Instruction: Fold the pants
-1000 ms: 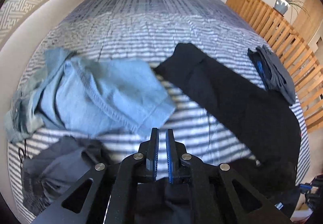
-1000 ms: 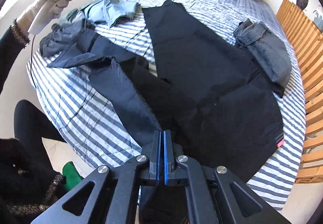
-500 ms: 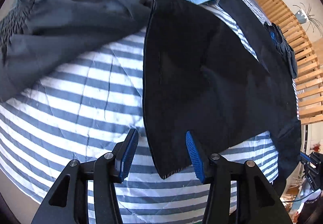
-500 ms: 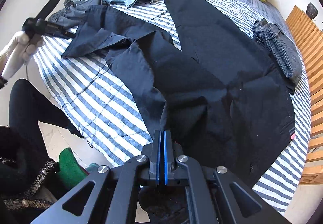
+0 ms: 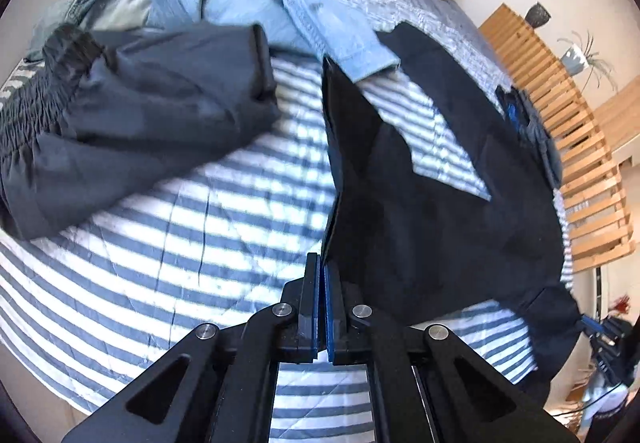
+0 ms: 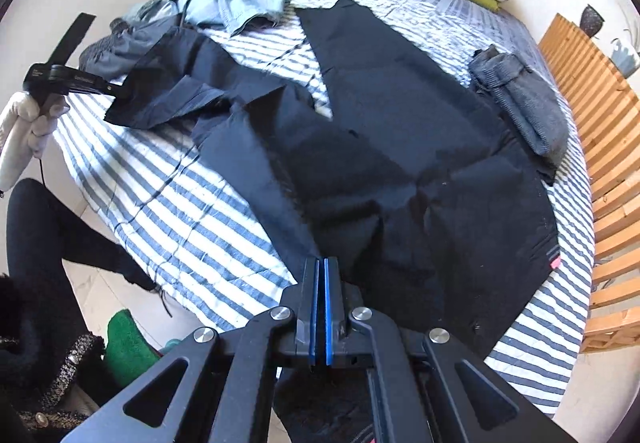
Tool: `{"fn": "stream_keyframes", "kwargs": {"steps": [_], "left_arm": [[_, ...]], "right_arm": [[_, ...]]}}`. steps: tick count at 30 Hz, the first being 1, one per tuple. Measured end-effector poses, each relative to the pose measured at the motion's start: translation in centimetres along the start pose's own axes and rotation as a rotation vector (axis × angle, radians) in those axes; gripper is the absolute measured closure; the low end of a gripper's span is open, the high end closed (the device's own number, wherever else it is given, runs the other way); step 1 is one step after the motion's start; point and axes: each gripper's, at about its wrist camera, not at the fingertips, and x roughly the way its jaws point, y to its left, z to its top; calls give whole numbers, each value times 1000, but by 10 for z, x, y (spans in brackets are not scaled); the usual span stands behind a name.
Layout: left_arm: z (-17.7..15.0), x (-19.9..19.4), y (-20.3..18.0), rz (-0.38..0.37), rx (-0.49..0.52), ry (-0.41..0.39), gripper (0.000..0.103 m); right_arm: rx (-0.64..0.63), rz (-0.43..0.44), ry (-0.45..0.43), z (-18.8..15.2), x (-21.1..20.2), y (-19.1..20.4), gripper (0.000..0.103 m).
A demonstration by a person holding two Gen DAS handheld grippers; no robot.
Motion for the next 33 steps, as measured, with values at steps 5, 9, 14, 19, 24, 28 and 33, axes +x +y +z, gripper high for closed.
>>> {"fn": "stream_keyframes", "kwargs": {"steps": [5,9,14,19,24,28,33], "left_arm": [[72,-24,-39,-32,52,-106,102],[145,-12,-91,-46,102,-132,102],[236,57,-166,-36,124,-96,102],[312,164,-218,15,74,3,99],[326,201,-227,-41,54,-28,57],[304,206,-210,-32,103,-25,56],[276,237,-175,-26,93,55,47]], "right_arm": [[-10,-80,-69,18,-17,-16,101],[-6,-150,-105,43,-24,-44,101],[21,-247,-106,83,-7,-101,101],[34,-327,-54,117,49,-159,101],[93,-327,40,126,107,-209,101],[102,-321,82,119,135,-223,101],[82,-335,114,112,158,-222,101]]}}
